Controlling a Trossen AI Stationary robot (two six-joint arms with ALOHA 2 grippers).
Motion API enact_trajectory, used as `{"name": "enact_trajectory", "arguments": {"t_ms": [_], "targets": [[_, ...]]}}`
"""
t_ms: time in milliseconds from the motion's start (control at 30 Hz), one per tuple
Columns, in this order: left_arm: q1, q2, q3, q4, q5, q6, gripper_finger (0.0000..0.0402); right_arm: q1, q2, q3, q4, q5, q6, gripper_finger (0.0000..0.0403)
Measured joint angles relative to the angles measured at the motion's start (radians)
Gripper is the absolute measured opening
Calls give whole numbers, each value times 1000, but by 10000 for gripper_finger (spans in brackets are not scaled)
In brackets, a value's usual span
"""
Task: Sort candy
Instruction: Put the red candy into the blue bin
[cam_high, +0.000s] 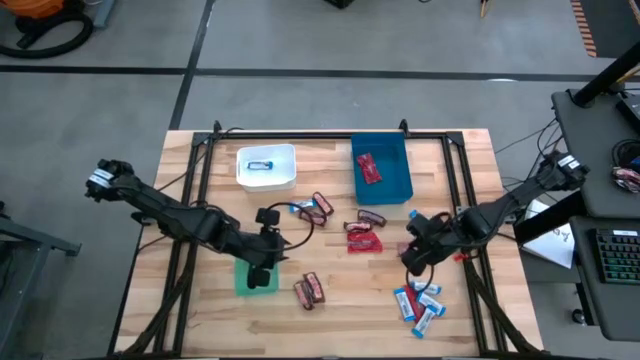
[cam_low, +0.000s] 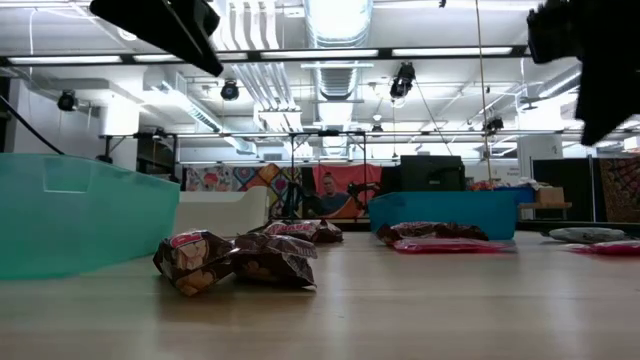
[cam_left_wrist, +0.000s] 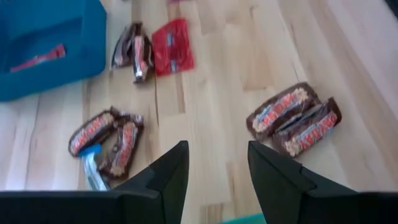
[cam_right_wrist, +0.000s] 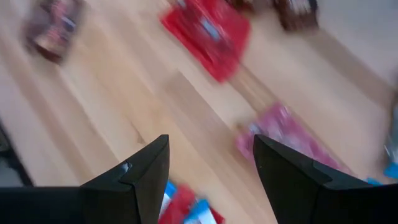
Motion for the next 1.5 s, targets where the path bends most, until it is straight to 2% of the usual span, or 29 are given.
{"name": "enact_trajectory", "arguments": {"t_ms": [167, 267, 333, 500, 733, 1000, 1133, 1400, 1500], "targets": [[1, -29, -59, 138, -4, 10, 149, -4, 74, 0, -33, -97, -42, 221], [1, -37, -96, 223, -40, 9, 149, -4, 130, 0, -37, -159, -172, 221], [1, -39, -111, 267, -102, -3, 149, -3, 170, 0, -40, -180, -269, 221], [2, -38, -120, 303, -236, -75, 149, 1, 274, 0, -74, -182, -429, 221], [2, -37, -121, 305, -261, -120, 149, 1, 382, 0, -122, -104, -466, 221], [5, -37, -125, 306, -263, -122, 149, 1, 446, 0, -116, -75, -464, 210], [5, -37, -125, 306, -263, -123, 149, 1, 463, 1, -108, -78, -464, 171], [5, -37, -140, 351, -261, -127, 149, 1, 465, 2, -97, -72, -474, 23], [5, -37, -147, 364, -260, -127, 149, 1, 441, 0, -95, -72, -482, 14]]}}
